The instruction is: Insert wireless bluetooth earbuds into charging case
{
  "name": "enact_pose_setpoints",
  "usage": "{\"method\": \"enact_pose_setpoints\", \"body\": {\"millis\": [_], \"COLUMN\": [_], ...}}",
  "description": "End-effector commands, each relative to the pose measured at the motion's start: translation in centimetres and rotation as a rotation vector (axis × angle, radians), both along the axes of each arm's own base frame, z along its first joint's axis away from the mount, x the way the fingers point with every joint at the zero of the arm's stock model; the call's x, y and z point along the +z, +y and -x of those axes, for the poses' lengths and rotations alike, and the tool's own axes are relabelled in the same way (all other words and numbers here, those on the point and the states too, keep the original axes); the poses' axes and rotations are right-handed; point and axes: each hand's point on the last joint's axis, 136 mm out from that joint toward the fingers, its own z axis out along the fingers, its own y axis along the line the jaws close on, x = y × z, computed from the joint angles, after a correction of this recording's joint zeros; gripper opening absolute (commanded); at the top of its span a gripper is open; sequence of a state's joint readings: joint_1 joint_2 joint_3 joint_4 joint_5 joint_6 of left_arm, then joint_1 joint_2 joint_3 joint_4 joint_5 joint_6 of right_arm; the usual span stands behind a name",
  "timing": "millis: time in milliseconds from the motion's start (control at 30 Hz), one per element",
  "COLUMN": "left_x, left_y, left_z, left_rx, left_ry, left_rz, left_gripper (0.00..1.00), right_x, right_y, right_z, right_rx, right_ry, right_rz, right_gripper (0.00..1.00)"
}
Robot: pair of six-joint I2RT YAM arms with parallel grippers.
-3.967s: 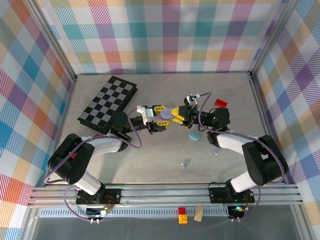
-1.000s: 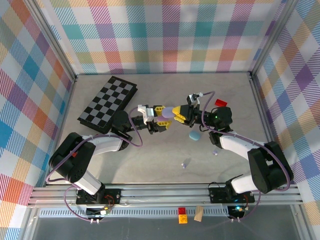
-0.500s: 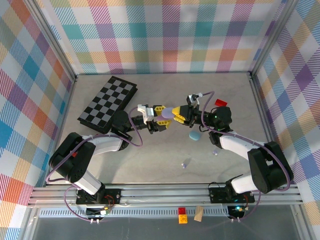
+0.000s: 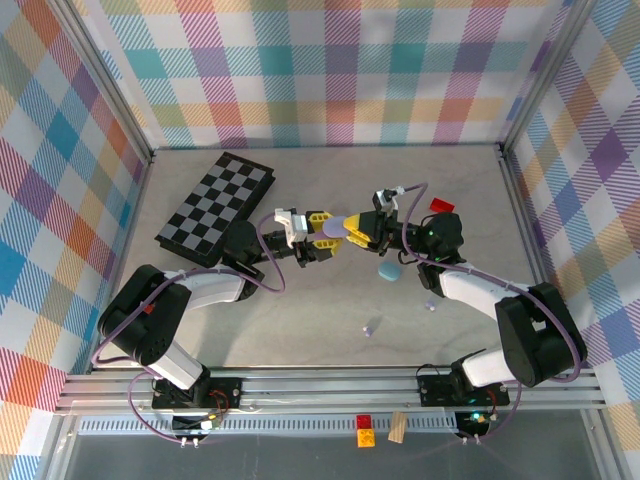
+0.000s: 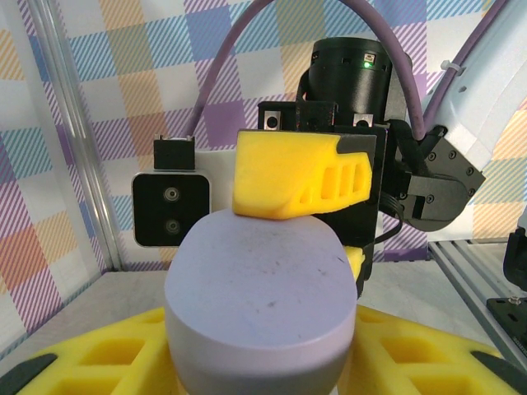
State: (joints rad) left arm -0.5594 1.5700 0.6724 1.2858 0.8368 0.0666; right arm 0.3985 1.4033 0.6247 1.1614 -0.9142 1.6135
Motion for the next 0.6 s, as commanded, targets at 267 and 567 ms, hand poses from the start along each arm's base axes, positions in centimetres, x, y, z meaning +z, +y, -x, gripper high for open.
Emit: {"method": "enact_pose_setpoints", "body": {"millis": [267,567], "left_x": [2.25,1.87], "left_y": [0.1,0.13], "left_z": [0.7,0.98], "left_rx": [-0.044,-0.055], "left_ry": [-0.075,-0.063], "left_rz": [0.036,0.028], "left_gripper": [0.41,0.35], "right_x": [1.36,0.59], "right_y": [-0.22,-0.39], "right_z": [0.05,0.0], "right_rx": [-0.014,-0.042], "right_ry": [-0.058,-0.077], "right_rz": [-0.012,0.056], "right_gripper": [0.05,0.42]}}
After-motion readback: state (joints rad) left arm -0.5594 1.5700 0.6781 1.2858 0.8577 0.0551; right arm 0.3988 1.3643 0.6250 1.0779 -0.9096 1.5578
